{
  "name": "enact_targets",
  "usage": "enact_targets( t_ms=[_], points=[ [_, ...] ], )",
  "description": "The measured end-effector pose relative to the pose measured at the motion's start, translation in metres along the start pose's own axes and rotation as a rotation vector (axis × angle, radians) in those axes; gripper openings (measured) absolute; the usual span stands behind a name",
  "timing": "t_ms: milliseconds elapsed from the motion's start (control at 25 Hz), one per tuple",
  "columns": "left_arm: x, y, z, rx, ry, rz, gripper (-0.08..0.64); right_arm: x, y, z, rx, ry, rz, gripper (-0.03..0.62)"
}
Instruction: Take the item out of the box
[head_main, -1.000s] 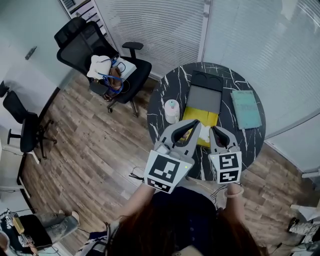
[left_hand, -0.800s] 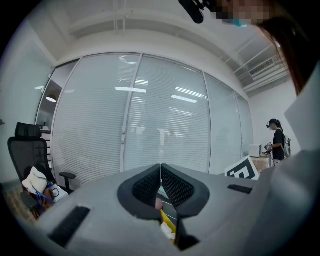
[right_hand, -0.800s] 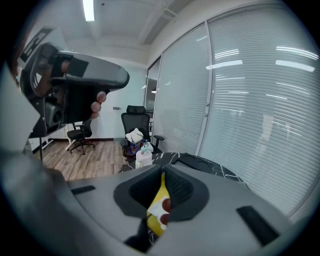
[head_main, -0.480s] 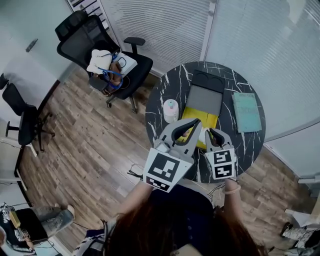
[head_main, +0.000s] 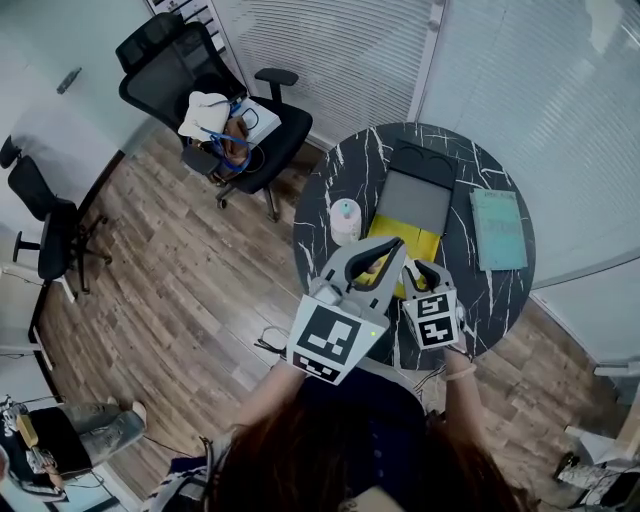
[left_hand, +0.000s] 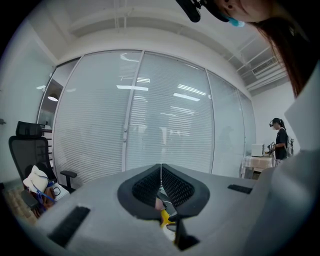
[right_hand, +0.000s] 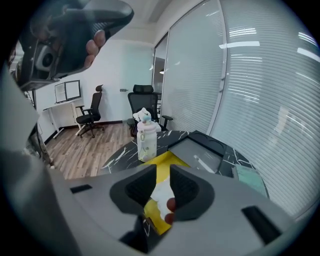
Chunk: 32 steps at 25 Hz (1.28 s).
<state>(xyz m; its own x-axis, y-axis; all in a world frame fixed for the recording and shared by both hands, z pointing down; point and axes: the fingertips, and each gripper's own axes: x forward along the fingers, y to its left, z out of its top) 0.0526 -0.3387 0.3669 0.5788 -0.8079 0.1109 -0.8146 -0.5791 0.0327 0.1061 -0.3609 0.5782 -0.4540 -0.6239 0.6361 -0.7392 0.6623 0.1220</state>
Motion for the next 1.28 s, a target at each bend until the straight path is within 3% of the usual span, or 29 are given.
enact_targets(
  t_ms=[720,1280],
  points=[
    [0.008,0.01,-0.008,-0.005,0.029,0.021,0.026,0.055,0.002,-0.05,-0.087,0.179,0.039,0.101],
    [0.012,0.021,-0.017,-0.013,0.064,0.034,0.026,0.092,-0.003,-0.077,-0.088,0.289,0.081,0.101]
  ],
)
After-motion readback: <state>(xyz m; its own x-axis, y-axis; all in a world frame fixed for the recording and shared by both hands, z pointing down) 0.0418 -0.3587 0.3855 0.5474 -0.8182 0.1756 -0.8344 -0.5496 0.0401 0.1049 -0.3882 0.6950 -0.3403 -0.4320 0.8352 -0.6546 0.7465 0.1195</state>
